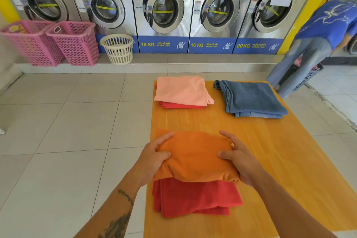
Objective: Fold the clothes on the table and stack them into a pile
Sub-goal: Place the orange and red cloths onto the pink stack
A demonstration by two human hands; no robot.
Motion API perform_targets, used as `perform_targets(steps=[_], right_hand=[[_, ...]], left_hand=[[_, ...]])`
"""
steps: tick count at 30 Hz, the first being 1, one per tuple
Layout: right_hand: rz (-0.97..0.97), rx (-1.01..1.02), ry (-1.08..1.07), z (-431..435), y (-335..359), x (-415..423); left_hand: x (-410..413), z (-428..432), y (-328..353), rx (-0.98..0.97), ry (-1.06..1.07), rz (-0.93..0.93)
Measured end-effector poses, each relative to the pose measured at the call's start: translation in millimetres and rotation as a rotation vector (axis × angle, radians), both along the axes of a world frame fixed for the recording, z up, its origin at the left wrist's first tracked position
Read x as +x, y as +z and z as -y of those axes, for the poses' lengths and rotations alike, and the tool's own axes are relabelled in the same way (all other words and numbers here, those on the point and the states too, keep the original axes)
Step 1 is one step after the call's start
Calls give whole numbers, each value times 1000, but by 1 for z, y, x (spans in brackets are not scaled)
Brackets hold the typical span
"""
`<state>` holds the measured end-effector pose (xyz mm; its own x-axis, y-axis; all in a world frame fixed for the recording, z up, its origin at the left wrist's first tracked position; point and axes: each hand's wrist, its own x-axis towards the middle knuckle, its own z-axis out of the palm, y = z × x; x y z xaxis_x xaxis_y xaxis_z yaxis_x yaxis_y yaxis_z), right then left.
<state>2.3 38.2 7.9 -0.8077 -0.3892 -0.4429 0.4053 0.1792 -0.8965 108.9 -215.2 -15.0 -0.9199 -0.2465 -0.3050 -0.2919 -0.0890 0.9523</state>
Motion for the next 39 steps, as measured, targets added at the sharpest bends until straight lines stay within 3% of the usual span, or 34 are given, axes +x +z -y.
perform_targets(steps=[9, 14, 18, 21, 24, 28, 33, 39], right_hand=[[-143, -24, 118, 42, 39, -159], [-364, -44, 143, 101, 64, -278], [-538, 125, 168, 148, 40, -341], [-428, 300, 303, 156, -19, -348], [-494, 401, 354, 145, -67, -341], [-600, 396, 306, 145, -86, -337], [-588, 464, 359, 139, -74, -333], [-553, 566, 404, 104, -52, -298]], left_hand=[[-131, 31, 41, -3, 127, 16], [-233, 70, 76, -93, 233, -85], [-293, 96, 62, -212, 331, -107], [-310, 102, 16, -456, 276, 149], [-311, 106, -23, -586, 284, 301], [-309, 116, -39, -700, 260, 294], [-289, 111, -38, -870, 282, 281], [-212, 84, -25, -824, 350, 114]])
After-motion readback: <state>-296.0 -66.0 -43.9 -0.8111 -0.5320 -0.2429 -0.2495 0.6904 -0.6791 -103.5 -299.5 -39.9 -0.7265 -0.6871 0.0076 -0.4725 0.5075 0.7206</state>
